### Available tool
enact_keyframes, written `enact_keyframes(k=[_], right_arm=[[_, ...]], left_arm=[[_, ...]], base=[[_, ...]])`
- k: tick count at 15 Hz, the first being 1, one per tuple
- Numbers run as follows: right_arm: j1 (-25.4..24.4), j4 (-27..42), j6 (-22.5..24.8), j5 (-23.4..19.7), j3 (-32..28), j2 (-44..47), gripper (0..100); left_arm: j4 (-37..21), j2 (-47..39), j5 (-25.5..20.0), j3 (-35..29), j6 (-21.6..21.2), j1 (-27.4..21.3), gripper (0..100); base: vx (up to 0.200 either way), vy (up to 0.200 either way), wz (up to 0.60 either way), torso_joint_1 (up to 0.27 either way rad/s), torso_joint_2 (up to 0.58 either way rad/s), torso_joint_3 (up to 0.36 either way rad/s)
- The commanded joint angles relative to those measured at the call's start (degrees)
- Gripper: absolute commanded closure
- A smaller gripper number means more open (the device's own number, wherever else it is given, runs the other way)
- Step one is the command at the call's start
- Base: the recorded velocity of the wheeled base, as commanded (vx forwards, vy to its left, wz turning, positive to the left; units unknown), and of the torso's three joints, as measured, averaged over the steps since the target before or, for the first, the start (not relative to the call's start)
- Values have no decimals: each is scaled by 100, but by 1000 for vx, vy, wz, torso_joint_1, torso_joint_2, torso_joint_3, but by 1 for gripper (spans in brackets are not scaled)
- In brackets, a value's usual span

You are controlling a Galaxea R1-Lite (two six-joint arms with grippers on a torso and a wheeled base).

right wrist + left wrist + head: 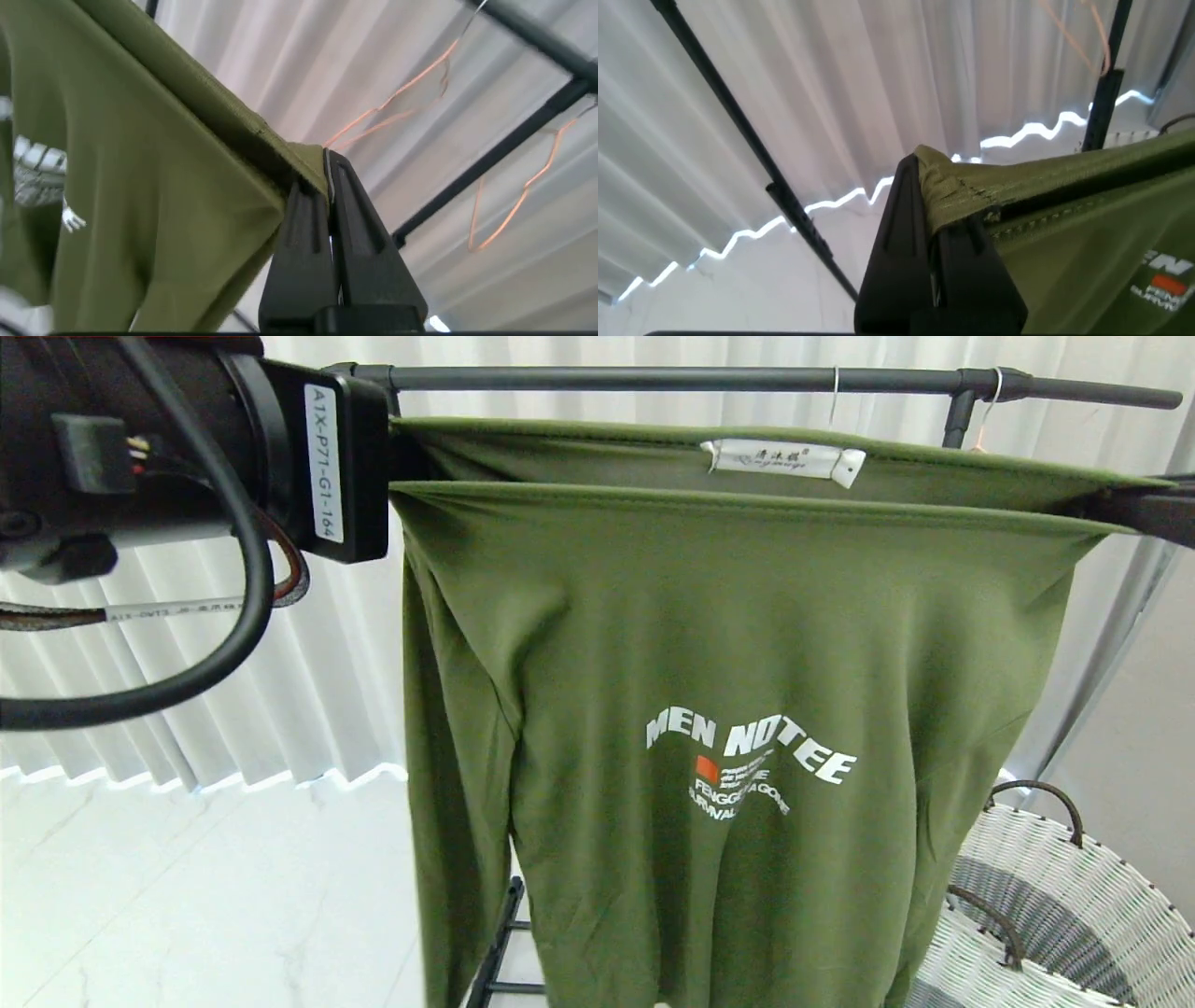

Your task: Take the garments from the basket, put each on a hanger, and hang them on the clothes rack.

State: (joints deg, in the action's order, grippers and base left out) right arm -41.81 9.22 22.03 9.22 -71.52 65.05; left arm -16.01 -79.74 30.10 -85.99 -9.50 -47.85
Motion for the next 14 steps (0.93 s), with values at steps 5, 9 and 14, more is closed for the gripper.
enact_keyframes(k=[5,9,14], right_arm=[[59,186,3,54,-143,-10,100],[-240,1407,-120,54,-204,-678,100],[-2375,1777,-1051,63,-187,-643,100]], left_arm=[[10,213,-39,118,-26,-58,100],[54,72,-241,-49,-70,-58,100],[309,-103,-549,-137,-79,-49,100]], base=[[0,0,0,0,0,0],[0,0,0,0,0,0],[0,0,0,0,0,0]])
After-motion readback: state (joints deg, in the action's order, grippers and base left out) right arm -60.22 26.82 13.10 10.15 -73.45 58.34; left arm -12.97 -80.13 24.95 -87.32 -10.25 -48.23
